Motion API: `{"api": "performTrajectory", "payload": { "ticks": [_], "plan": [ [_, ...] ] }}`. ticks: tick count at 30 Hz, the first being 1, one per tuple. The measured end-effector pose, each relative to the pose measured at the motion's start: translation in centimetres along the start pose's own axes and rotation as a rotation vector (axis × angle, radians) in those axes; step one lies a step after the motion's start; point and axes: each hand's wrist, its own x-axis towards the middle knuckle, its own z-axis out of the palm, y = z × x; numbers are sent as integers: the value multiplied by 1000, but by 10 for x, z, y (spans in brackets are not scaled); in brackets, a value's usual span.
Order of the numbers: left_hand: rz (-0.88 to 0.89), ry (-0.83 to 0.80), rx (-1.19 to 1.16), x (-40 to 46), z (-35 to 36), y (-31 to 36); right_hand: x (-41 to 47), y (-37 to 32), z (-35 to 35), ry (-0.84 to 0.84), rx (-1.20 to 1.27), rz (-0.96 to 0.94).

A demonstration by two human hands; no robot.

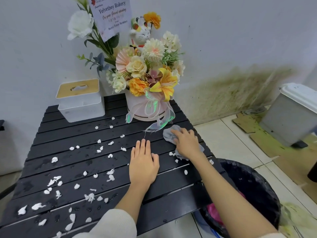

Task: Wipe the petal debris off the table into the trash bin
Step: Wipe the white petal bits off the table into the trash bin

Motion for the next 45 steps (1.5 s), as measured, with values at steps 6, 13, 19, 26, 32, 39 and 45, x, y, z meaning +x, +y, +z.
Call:
{"api": "performTrajectory", "payload": {
  "ticks": [6,13,19,26,32,39,45],
  "plan": [
    [-5,-27,-1,0,-2,0,-1,-12,-56,-51,285,62],
    [31,-16,-20,0,-6,-2,-65,-67,6,108,115,152],
    [-17,34,-78,2,-3,-1,-82,-52,31,277,97,80],
    [45,27,-43,1,-5,1,-99,-8,23,362,60,182],
    [196,44,-183,-21,-23,18,-108,-27,-10,561,259,132],
    [11,-6,-294,-54,-20,37,-141,-30,37,435,-74,123],
    [74,-13,-58,-48,-6,33,-119,-16,36,352,-91,102]
  ]
}}
